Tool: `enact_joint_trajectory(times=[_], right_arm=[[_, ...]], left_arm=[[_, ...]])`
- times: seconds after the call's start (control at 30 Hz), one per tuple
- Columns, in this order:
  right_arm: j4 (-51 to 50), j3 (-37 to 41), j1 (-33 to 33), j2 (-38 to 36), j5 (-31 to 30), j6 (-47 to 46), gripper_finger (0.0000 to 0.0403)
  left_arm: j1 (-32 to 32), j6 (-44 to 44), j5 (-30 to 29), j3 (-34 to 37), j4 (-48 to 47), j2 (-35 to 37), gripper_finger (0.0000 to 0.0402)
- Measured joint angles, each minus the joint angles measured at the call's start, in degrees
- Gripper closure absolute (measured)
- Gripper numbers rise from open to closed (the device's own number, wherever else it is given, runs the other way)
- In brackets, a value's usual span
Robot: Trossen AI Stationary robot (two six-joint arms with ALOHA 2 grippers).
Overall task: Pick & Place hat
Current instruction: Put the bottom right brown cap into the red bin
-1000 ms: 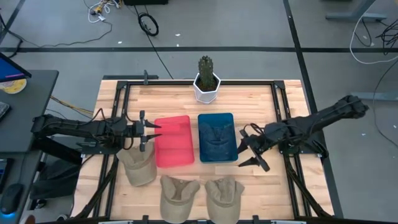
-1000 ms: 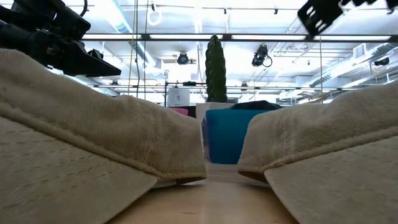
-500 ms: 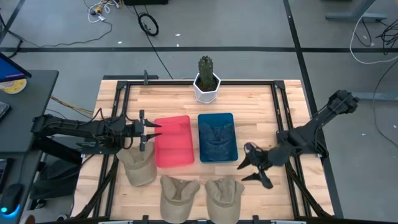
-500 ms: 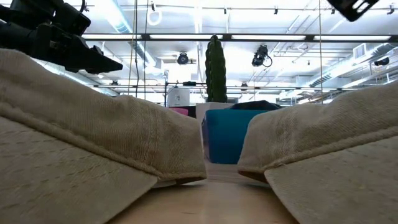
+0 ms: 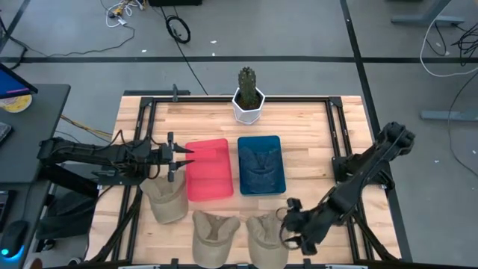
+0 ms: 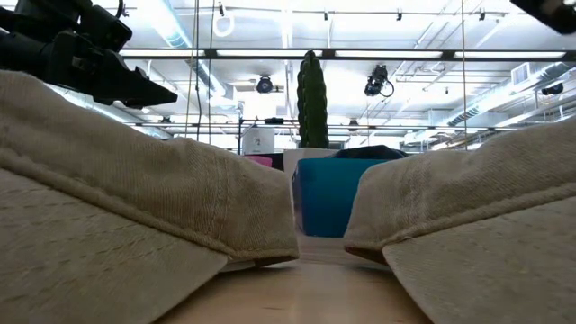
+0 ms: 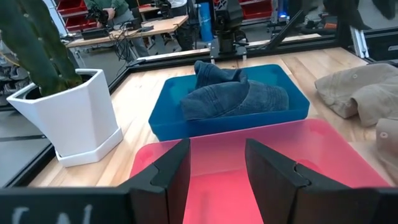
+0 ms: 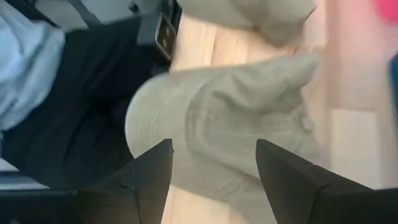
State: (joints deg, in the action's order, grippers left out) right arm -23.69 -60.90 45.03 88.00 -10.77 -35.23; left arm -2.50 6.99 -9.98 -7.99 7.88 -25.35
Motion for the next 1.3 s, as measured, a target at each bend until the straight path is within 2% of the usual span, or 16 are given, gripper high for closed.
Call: enact_joint_trajectory(times=[0.23, 0.4, 0.7, 0.8, 0.97, 1.3], right_arm=[[1.2, -0.7, 0.1, 7.8, 1.4, -0.3, 0.0170], [7.2, -0.7, 0.1, 11.8, 2.3, 2.1, 0.0170], [8.7, -0.8, -0.5, 17.5, 2.1, 4.1, 0.0178], [9.0, -0.8, -1.2, 17.4, 4.2, 4.5, 0.0222], [8.7, -0.8, -1.5, 16.7, 9.1, 7.7, 0.0376], [6.6, -0.7, -2.4, 14.8, 12.5, 11.0, 0.0396]], left_arm=[[0.0, -0.4, 0.0, 0.0, 0.0, 0.0, 0.0246], [0.0, -0.8, 0.0, 0.0, 0.0, 0.0, 0.0246], [0.0, -0.9, 0.0, 0.0, -0.1, 0.0, 0.0246], [0.0, -1.7, 0.0, 0.0, -0.3, 0.0, 0.0246], [0.0, -2.0, 0.0, 0.0, -0.6, -0.1, 0.0246], [0.0, -3.0, 0.0, 0.0, -0.6, -0.1, 0.0246]])
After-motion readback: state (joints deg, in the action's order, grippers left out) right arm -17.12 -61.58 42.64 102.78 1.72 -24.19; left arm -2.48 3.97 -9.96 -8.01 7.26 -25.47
